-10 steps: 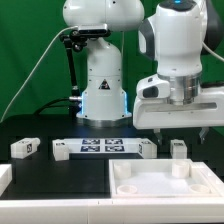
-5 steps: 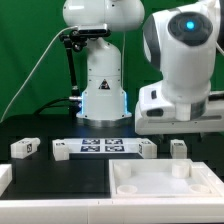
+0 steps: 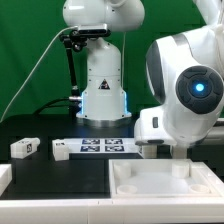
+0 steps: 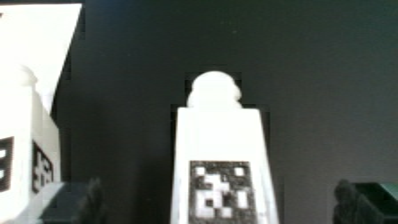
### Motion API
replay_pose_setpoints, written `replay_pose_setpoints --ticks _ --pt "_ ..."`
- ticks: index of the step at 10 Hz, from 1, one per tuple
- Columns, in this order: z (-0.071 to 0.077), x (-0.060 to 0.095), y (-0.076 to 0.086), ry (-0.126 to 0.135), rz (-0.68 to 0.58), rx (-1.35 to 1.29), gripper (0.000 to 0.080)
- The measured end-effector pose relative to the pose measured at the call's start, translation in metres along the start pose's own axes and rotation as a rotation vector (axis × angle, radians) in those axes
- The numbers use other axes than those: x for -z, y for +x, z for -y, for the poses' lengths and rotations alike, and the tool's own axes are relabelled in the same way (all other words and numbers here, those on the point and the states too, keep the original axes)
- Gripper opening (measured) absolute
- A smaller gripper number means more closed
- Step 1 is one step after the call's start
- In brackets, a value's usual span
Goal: Assemble one leg
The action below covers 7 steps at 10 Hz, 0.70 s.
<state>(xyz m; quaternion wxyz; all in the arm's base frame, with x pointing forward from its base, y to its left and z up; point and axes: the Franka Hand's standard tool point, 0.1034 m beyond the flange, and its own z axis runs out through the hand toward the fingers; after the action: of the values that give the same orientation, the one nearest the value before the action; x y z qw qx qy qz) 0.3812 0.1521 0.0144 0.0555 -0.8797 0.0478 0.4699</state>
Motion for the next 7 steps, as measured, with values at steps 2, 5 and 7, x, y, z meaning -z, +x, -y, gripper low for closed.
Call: replay_pose_setpoints --ticks 2,5,7 --pt "0.0016 -0.0064 0.0008 -0.006 0.002 0.000 0.0649" --pt "0.0029 -0.0084 0.0033 -0.005 -0.010 0.003 0.0649" --pt "0.0029 -0.0084 0.0033 -0.005 -0.010 0.003 0.0540"
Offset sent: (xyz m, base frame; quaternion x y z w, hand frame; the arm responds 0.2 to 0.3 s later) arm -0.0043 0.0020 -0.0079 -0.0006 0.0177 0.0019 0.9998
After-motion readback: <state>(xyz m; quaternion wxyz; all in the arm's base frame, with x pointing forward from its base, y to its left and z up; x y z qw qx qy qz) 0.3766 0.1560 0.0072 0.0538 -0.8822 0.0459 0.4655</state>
